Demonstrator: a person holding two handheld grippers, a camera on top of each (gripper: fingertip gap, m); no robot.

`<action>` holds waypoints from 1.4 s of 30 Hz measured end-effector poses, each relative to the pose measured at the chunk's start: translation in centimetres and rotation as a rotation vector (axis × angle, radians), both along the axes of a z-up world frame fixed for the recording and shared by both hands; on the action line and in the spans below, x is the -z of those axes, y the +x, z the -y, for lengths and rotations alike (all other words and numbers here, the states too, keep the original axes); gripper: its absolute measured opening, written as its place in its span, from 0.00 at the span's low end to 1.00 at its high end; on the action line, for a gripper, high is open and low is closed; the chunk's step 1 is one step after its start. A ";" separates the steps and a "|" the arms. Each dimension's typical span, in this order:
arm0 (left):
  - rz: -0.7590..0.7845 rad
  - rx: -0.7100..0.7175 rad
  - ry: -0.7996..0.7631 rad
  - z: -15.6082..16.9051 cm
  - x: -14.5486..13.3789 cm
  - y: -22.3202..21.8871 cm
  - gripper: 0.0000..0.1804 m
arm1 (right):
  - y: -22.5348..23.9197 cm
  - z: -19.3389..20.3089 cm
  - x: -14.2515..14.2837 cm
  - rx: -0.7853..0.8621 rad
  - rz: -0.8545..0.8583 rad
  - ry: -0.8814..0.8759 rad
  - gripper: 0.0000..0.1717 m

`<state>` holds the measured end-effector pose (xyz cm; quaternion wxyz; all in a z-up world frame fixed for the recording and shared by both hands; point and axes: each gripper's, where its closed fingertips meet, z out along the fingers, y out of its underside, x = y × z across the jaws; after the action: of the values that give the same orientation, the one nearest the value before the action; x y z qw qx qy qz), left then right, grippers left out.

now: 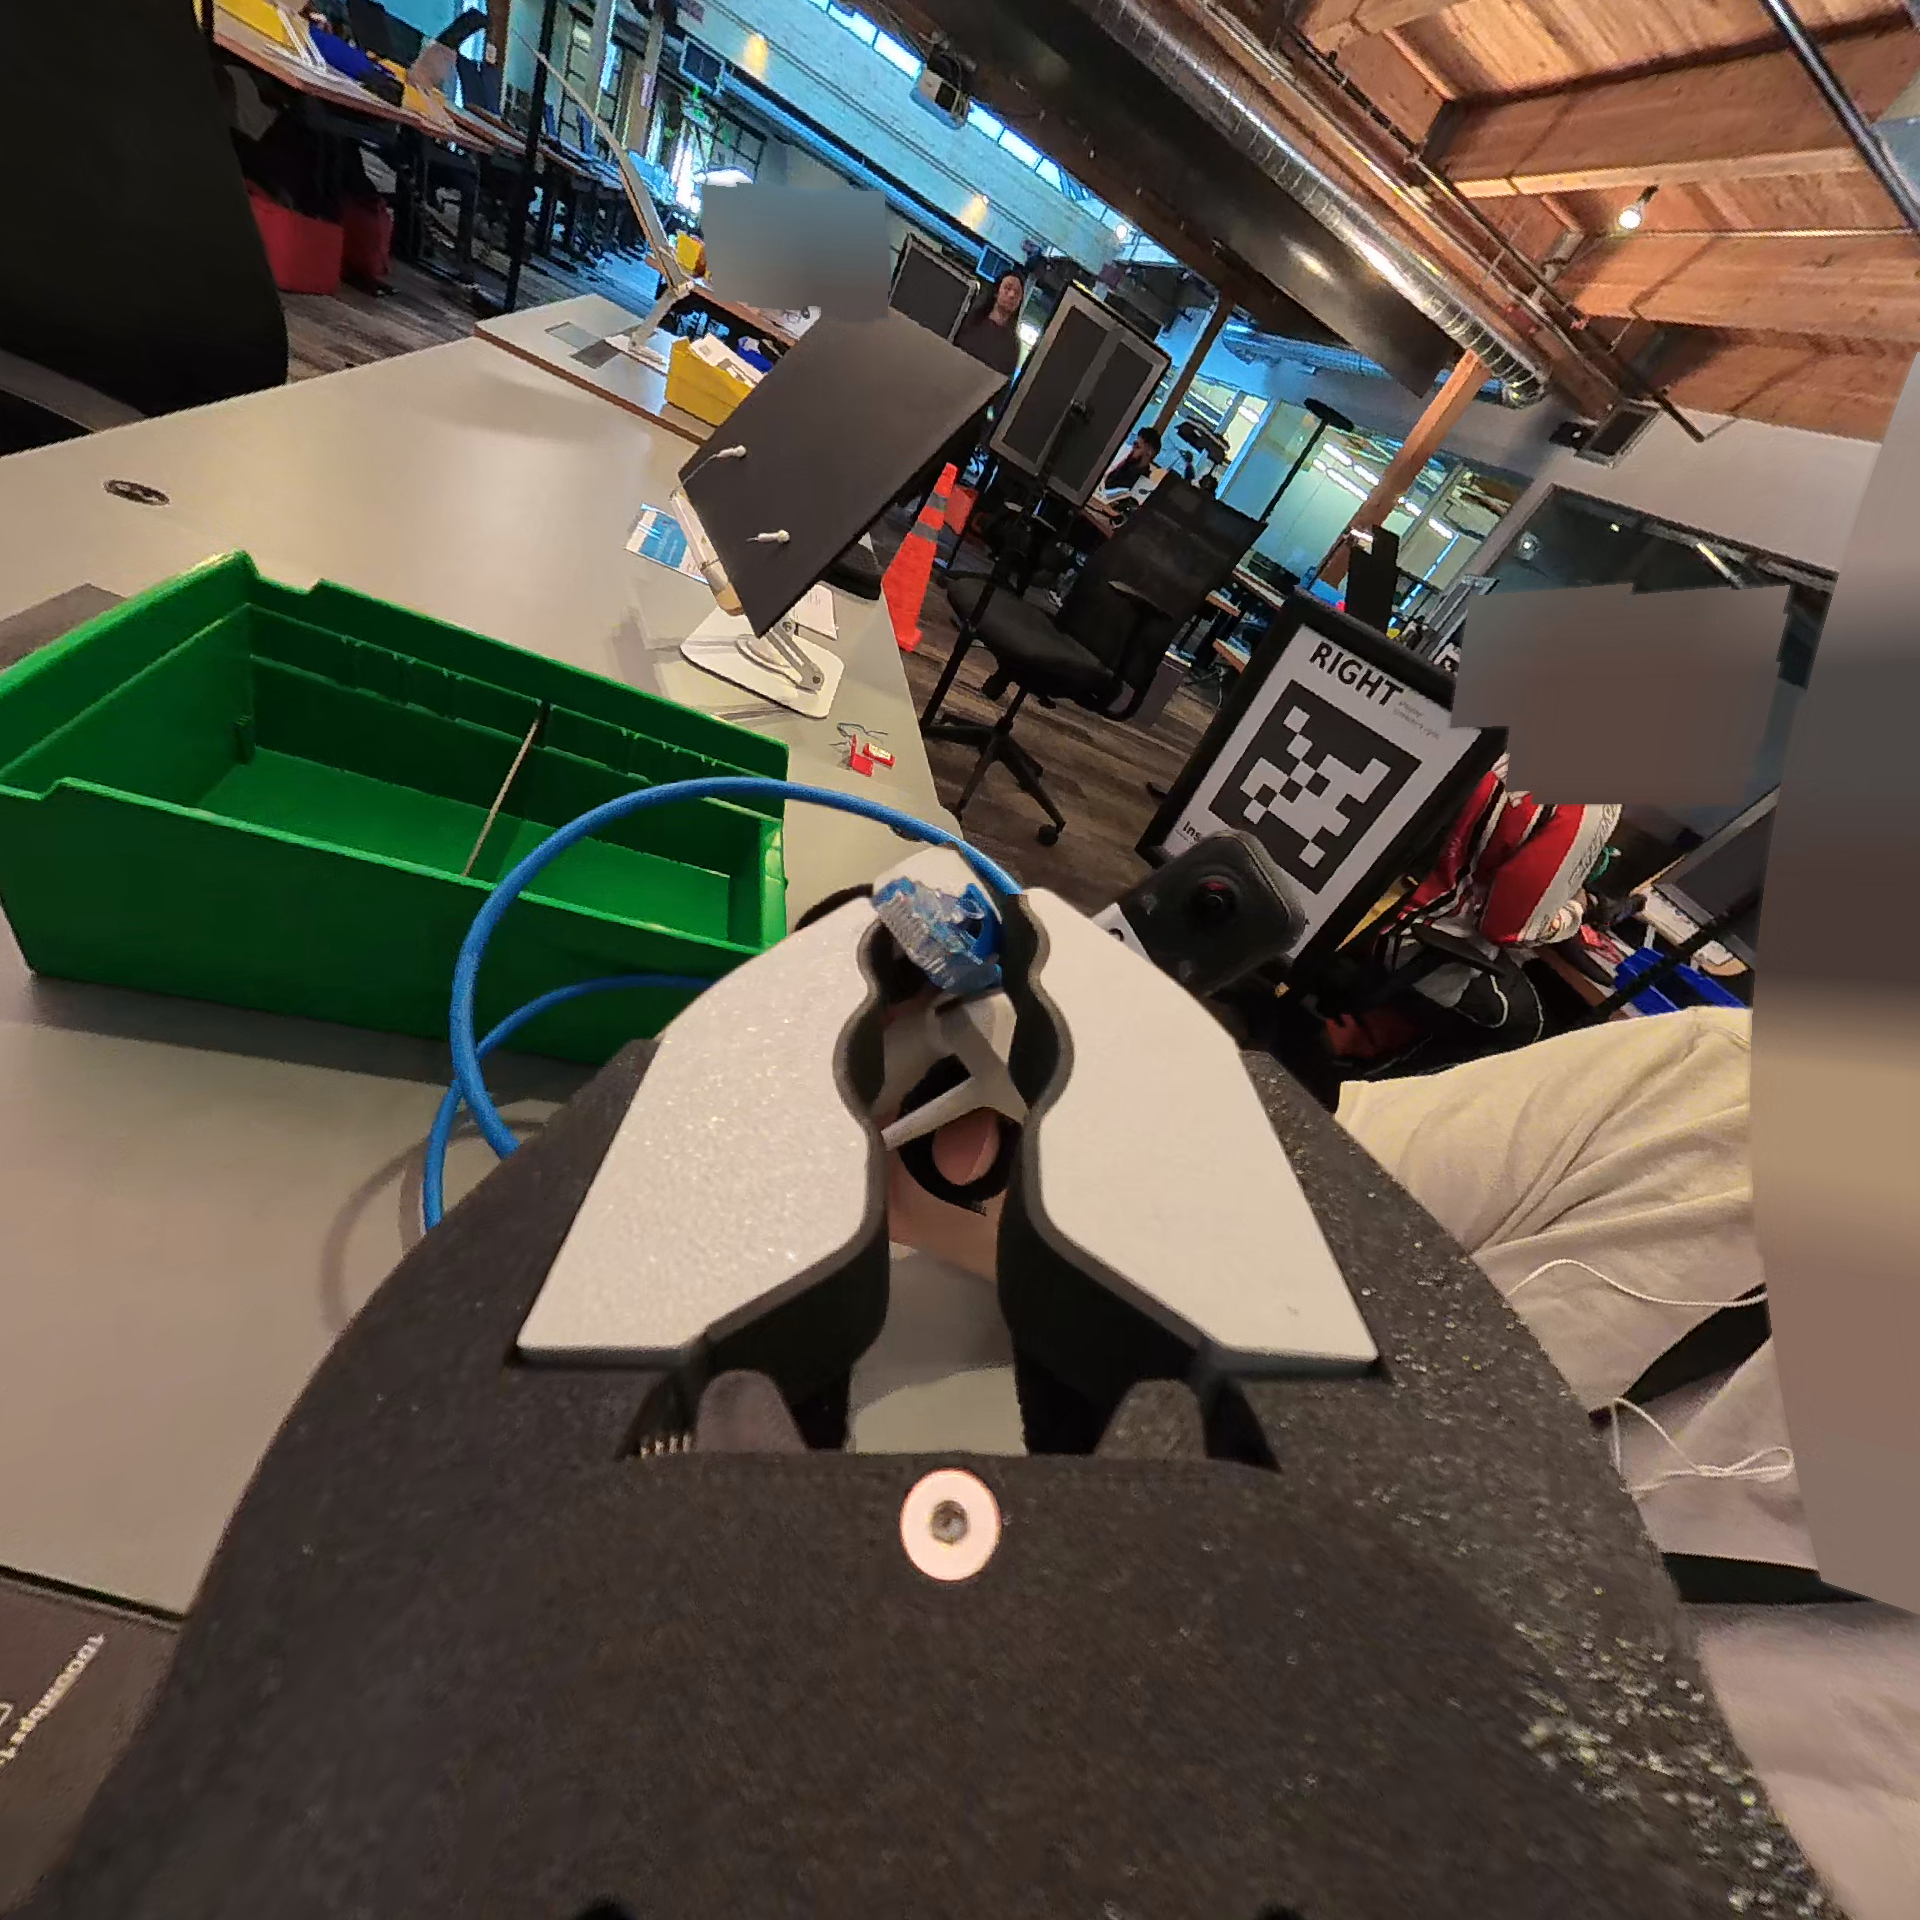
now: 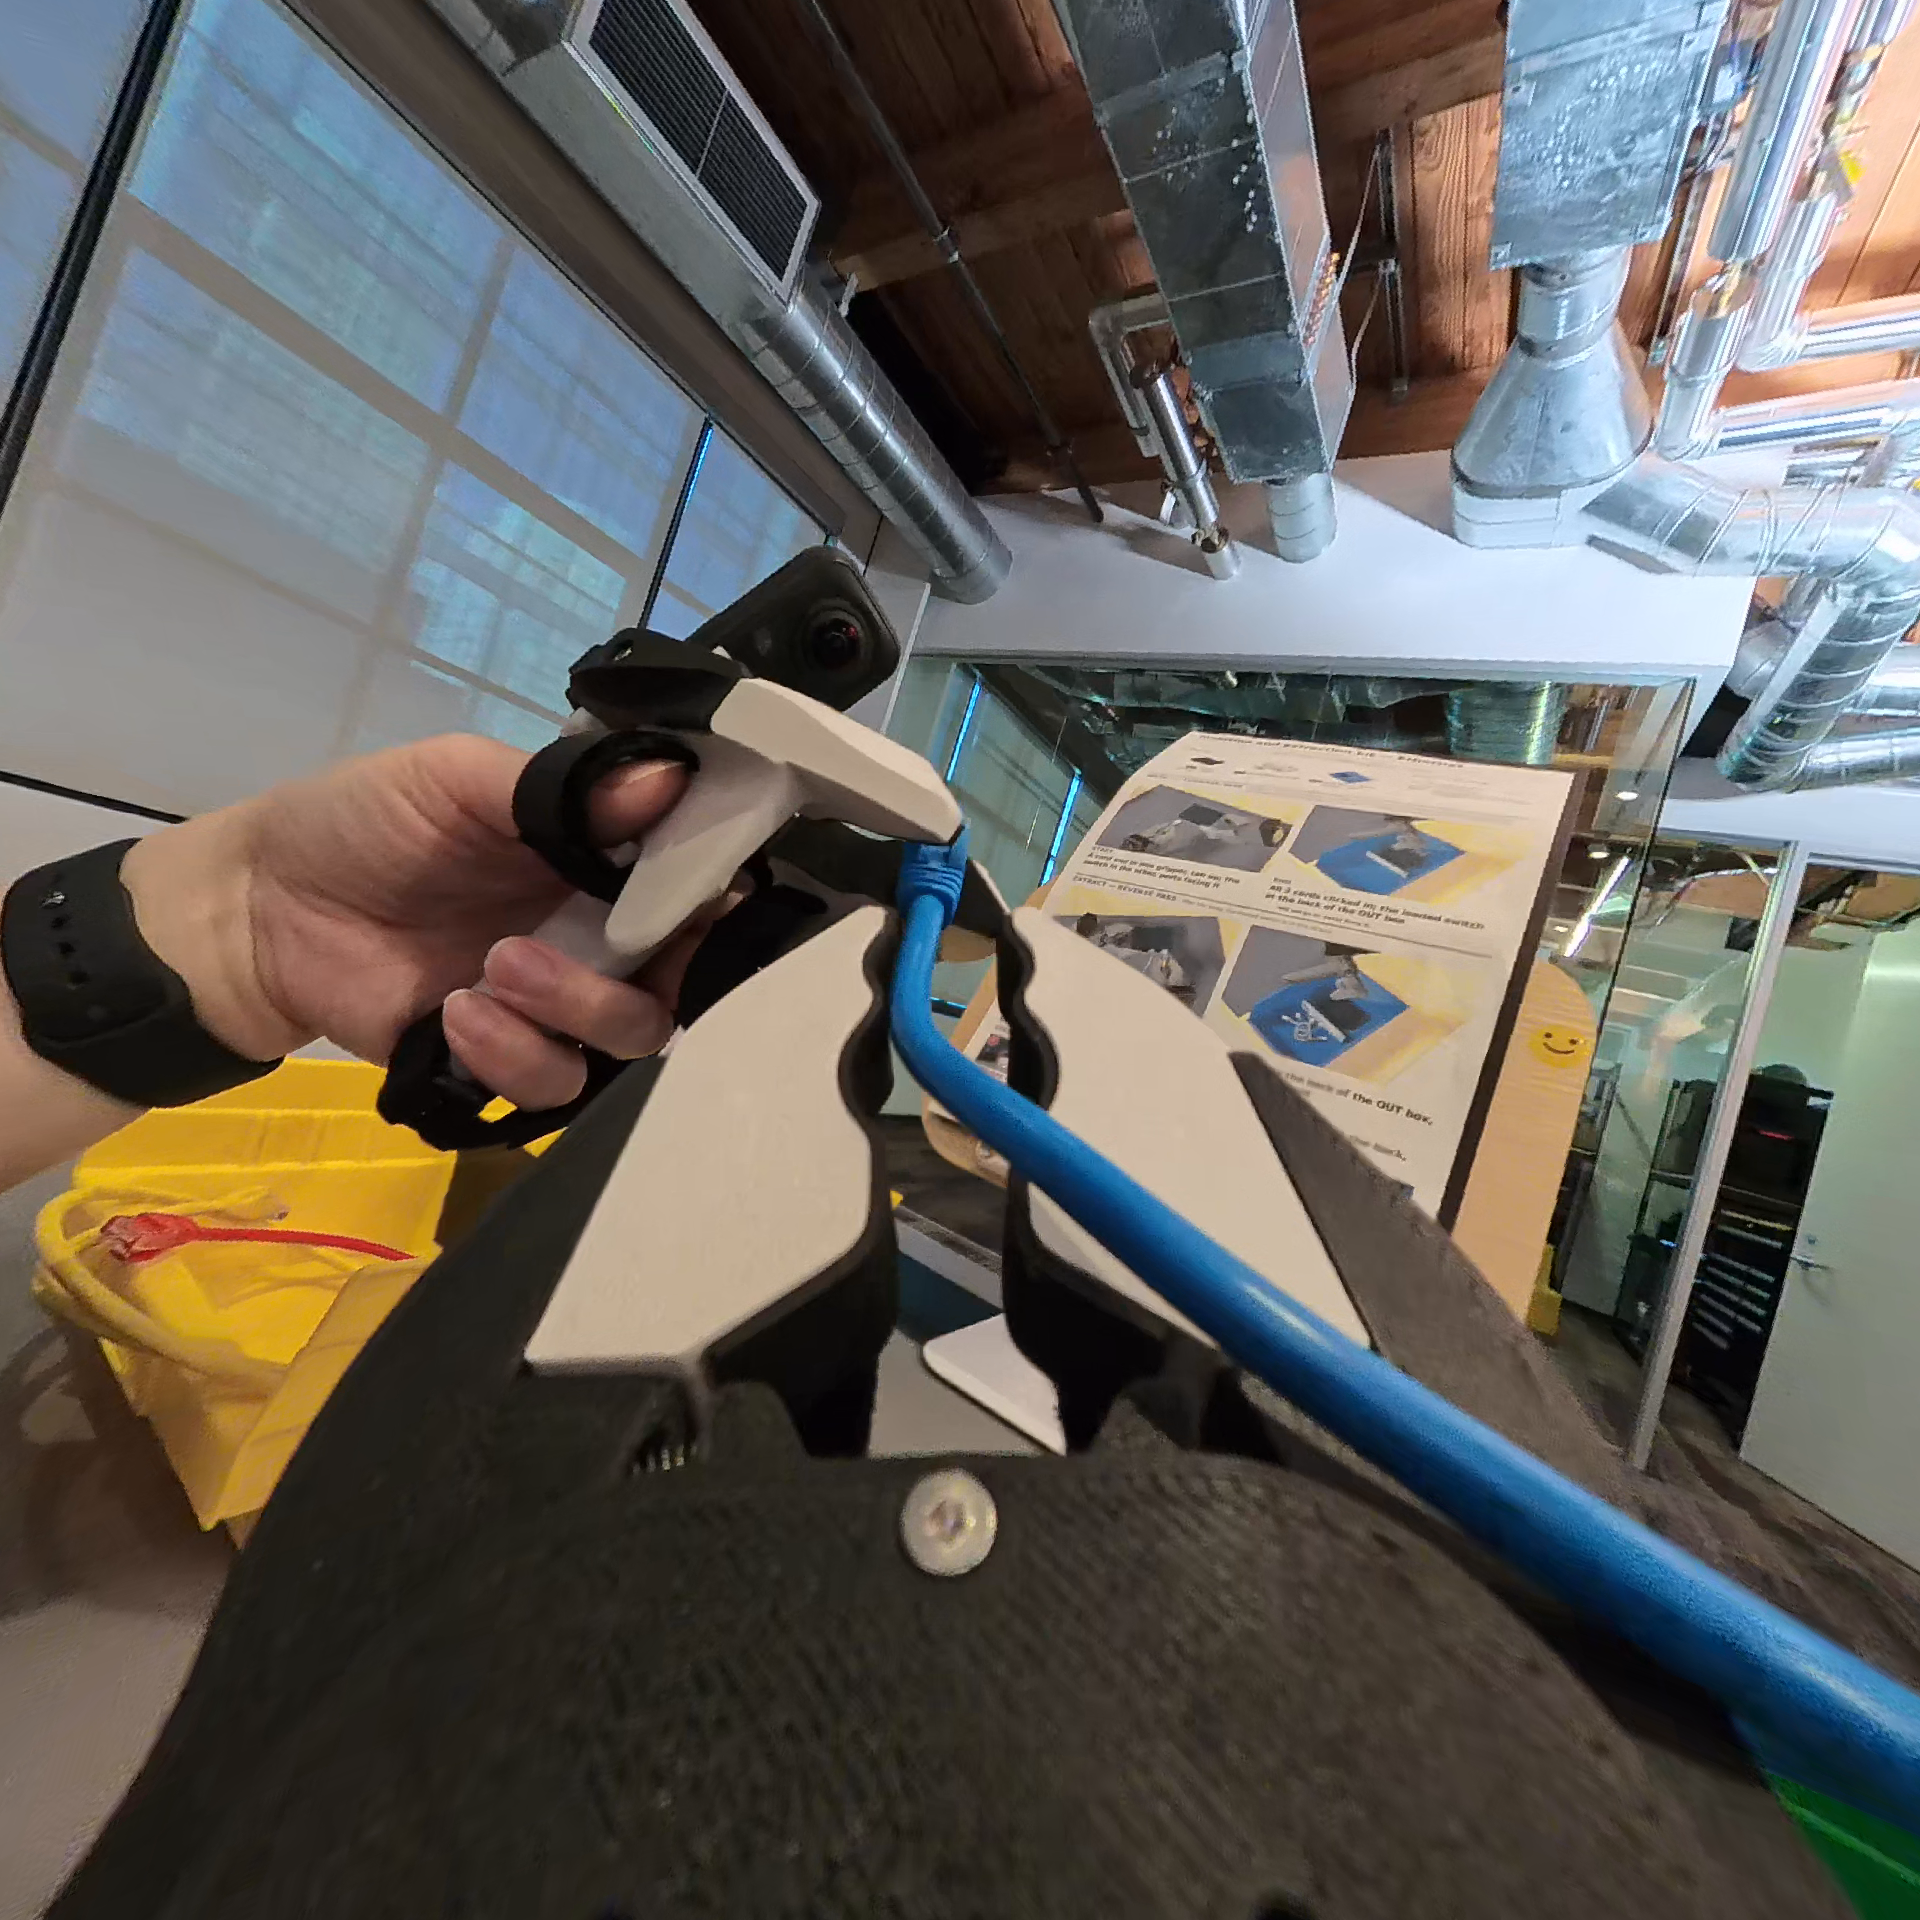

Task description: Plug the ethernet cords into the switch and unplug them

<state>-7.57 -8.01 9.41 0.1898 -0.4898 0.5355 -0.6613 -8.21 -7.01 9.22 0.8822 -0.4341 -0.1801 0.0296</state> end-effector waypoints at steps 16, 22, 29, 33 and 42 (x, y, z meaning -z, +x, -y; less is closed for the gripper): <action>0.028 -0.002 0.007 -0.2 0.3 0.5 0.10 | -0.2 0.0 -0.1 -0.091 -0.039 -0.049 0.09; 0.043 -0.010 0.035 0.1 0.0 0.3 0.10 | -0.1 0.2 -0.3 -0.072 -0.053 -0.039 0.07; 0.040 -0.017 0.034 0.0 0.2 0.5 0.10 | 0.1 -0.1 0.0 -0.070 -0.046 -0.059 0.07; 0.035 -0.012 0.048 0.3 0.3 0.6 0.10 | 0.2 0.1 0.0 -0.085 -0.055 -0.061 0.07; 0.010 -0.155 0.180 -2.0 -0.2 -0.5 0.20 | 0.7 -0.1 0.4 -0.068 -0.049 -0.102 0.07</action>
<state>-8.05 -6.01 9.65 0.2863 -0.5074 0.5523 -0.5962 -7.53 -6.92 8.84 0.8615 -0.4713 -0.1713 0.0796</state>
